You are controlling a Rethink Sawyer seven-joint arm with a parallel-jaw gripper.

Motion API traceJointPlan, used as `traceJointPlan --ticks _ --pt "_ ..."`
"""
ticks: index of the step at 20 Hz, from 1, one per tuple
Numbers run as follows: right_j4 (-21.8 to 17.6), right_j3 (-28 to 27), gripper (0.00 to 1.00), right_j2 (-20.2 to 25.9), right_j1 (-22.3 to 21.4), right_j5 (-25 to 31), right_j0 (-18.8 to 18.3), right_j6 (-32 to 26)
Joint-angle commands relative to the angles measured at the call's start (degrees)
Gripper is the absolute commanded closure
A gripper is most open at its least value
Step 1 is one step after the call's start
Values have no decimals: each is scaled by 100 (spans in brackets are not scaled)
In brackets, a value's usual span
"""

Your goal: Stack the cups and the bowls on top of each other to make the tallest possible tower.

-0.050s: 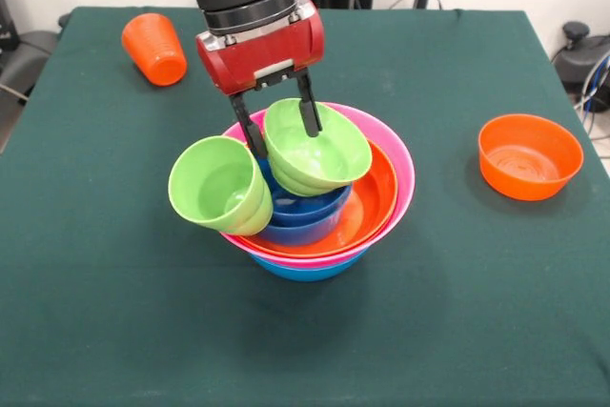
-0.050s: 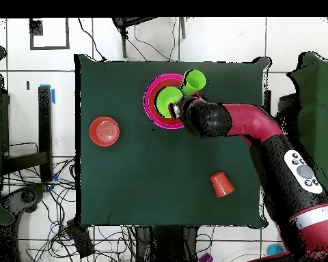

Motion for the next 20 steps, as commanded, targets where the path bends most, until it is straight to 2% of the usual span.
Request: traceJointPlan --ticks 1,6,11,20 --pt "-212 191 0 -374 172 -184 294 367" --pt "-165 325 0 -367 17 -211 277 436" --pt "-86 763 0 -440 -675 -187 345 773" --pt "-106 945 0 -504 -761 -432 356 840"
